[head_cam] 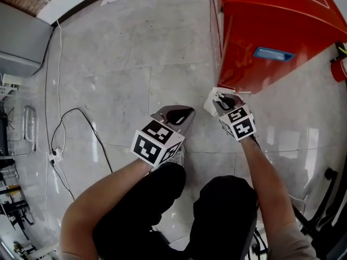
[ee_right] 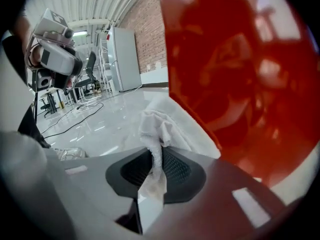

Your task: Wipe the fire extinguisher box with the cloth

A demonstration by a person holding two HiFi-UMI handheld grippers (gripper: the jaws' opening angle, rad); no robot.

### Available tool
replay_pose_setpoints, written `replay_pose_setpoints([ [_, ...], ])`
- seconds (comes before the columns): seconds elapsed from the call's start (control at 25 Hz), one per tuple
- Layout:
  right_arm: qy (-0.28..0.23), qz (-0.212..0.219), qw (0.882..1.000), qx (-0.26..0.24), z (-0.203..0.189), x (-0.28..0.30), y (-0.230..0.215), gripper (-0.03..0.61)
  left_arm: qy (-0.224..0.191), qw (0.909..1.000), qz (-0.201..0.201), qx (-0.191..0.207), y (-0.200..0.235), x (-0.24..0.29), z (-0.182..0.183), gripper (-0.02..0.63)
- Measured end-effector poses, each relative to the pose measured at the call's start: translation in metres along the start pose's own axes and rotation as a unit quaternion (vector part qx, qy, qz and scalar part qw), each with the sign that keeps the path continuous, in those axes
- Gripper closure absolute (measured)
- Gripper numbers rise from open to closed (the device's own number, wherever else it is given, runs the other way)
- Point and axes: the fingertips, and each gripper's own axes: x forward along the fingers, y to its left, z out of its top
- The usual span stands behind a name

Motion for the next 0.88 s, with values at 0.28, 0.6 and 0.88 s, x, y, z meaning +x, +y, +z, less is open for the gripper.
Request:
replay_pose_setpoints([
  [0.28, 0.021, -0.06, 0.996, 0.057, -0.042, -0.042, -0.058, 0.491, 0.002, 0.9997, -0.022, 0.012, -0.012, 0.014, 0.011, 0.614],
  [0.6, 0.024, -0.138, 0.982, 0.125, -0.075, -0.095, -0.117, 0.494, 0.0, 0.9991, -0.03, 0.03, -0.021, 0.023, 0.025, 0.614],
  [0.88, -0.02, -0.193, 0.965, 0.174, -0.069, -0.163, -0.149, 0.5, -0.012, 0.9979, -0.038, 0.052, -0.032, 0.024, 0.047, 0.614],
])
